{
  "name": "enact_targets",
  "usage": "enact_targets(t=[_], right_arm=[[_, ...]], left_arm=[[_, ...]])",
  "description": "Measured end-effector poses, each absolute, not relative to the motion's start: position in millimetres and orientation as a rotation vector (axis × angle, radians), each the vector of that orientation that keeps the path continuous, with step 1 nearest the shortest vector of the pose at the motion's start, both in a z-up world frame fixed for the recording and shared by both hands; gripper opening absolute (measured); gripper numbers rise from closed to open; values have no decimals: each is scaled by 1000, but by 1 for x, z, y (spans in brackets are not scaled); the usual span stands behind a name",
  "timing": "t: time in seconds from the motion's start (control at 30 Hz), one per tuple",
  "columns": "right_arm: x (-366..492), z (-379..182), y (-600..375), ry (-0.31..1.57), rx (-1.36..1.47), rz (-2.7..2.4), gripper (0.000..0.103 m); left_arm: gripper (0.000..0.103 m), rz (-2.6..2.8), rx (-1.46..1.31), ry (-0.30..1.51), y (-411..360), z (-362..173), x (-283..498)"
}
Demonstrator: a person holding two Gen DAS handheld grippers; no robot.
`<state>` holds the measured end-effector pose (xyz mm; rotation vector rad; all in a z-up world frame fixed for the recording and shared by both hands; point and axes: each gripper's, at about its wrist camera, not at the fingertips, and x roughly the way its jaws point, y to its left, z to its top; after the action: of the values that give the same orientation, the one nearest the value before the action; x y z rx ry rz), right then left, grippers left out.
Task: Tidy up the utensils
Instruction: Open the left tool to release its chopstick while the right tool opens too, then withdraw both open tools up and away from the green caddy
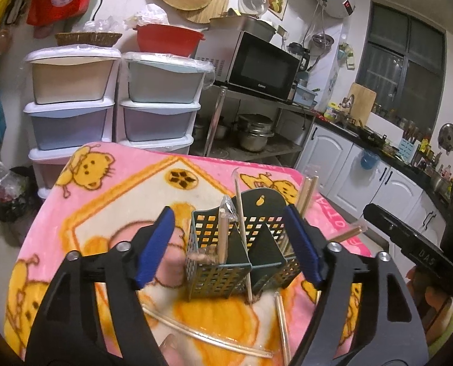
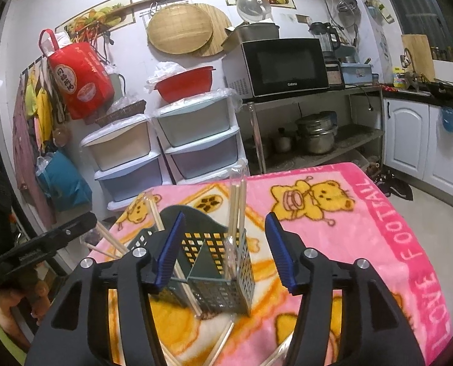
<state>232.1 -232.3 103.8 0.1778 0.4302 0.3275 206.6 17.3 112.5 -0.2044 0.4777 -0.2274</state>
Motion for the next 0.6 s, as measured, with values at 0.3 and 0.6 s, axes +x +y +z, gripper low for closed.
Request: enact_targets(t=[0.3, 0.6], right_arm=[[220, 100, -230, 443, 167, 343, 67], [211, 95, -233, 461, 156, 347, 70]], left_arm=[[92, -227, -208, 475, 20, 113, 192], [92, -200, -216, 491, 29, 103, 172]])
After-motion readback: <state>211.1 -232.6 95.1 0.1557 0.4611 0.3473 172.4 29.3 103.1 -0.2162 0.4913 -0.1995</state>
